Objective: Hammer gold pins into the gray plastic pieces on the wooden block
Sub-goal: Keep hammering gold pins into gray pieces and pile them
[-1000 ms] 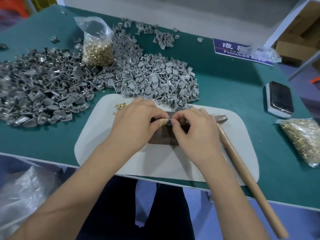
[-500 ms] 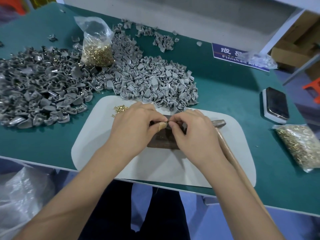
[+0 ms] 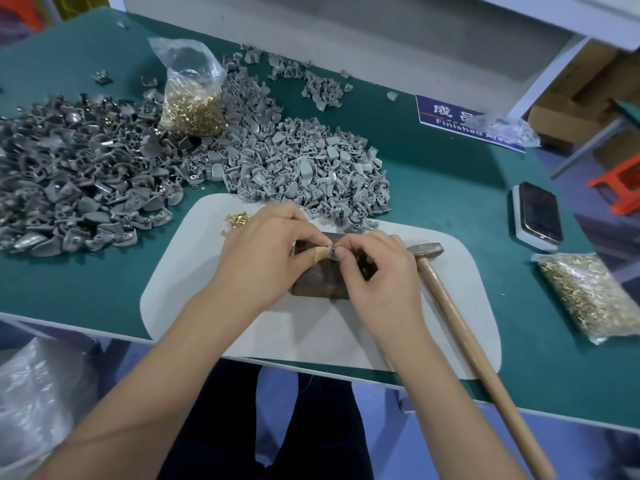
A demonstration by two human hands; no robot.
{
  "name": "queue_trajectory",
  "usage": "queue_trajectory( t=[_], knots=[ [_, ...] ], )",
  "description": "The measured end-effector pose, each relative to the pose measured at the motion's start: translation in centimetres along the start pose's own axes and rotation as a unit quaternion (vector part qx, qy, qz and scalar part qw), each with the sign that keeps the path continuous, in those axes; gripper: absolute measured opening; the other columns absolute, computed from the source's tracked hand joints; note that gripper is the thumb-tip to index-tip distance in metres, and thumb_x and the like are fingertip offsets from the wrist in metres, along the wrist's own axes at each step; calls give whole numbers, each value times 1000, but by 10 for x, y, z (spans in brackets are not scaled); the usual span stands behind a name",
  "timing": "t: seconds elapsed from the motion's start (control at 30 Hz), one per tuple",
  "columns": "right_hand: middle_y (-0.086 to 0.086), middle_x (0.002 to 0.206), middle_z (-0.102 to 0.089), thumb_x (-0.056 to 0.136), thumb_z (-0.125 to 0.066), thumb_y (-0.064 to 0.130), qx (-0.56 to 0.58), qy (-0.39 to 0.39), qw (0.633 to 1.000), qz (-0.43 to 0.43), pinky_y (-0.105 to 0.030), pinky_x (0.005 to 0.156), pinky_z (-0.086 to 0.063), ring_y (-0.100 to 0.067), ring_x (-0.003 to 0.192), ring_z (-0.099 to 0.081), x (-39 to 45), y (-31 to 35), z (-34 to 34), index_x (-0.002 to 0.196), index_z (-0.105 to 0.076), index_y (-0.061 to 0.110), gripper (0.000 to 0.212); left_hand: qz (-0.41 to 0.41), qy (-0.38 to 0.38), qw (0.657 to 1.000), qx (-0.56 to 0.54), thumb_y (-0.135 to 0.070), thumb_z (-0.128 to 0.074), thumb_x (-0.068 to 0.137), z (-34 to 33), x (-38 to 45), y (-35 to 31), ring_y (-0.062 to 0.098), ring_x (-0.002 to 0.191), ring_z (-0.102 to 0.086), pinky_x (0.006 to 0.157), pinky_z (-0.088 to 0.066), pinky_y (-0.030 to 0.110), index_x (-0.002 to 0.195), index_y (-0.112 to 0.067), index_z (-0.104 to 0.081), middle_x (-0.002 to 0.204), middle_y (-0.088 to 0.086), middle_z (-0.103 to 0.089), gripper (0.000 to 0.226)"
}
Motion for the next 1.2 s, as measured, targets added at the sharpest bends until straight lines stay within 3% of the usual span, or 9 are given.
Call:
queue_trajectory(
  t=[0.13,0.37,0.73,0.93,1.2],
  knots=[
    [13,87,-67,93,-67,24,-80,60,995,1,-44,83,-47,-18,91,-57,9,8,1,88,-71,29,8,-15,-1,1000,-1,-46,-74,86,-1,-1,-1,7,99,-52,69,-41,32,95,-42,-76,94,-17,-60,10],
    [11,89,-69,93,-61,28,-230,77,969,53,-34,79,-27,-20,94,-56,15,34,1,89,-71,30,10,-18,-37,999,3,-38,-73,87,-2,-7,-4,12,94,-51,69,-48,36,93,-37,-74,86,-16,-64,6],
    [11,75,-62,94,-65,28,-88,84,992,-25,-35,71,-46,-16,83,-52,12,2,-1,84,-70,32,12,-32,-61,997,23,-44,-70,88,-1,-11,-8,12,94,-52,63,-43,31,91,-38,-74,88,-16,-63,8],
    [14,75,-60,94,-64,32,-116,61,991,-26,-32,63,-41,-15,84,-49,9,3,1,86,-70,34,9,-28,-63,997,32,-47,-68,90,-2,-11,-7,10,94,-50,63,-38,29,93,-39,-74,89,-17,-63,11],
    [14,74,-65,92,-67,32,-83,4,996,-31,-36,67,-44,-16,80,-43,2,1,6,83,-72,33,10,-16,-45,997,56,-50,-66,90,1,-7,-10,8,92,-49,60,-31,28,91,-43,-72,83,-15,-58,9]
  ],
)
Point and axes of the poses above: each hand's wrist, its own x-axis towards the middle knuckle, its own z-axis out of the back of the hand, y = z × x, the point moved 9 cm from there along x, towards the middle knuckle
